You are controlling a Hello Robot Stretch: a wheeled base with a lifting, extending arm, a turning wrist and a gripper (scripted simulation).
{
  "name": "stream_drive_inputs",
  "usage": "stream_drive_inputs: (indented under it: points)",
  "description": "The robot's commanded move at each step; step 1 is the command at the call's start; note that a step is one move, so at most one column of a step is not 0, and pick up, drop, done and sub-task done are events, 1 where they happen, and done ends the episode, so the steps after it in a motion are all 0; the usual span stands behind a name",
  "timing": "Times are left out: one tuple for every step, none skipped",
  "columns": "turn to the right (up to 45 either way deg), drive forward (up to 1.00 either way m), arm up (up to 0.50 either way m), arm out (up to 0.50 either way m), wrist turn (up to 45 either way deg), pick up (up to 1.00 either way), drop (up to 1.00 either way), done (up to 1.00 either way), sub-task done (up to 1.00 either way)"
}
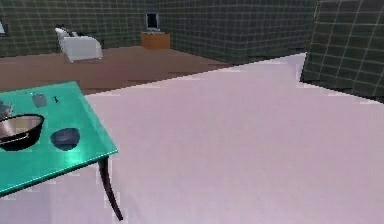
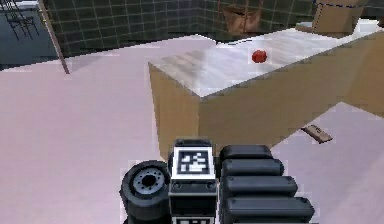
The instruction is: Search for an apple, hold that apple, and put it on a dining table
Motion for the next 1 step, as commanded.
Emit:
stream_drive_inputs:
  points:
    - [0.0, 1.00, 0.00, 0.00, 0.0, 0.00, 0.00, 0.00, 0.00]
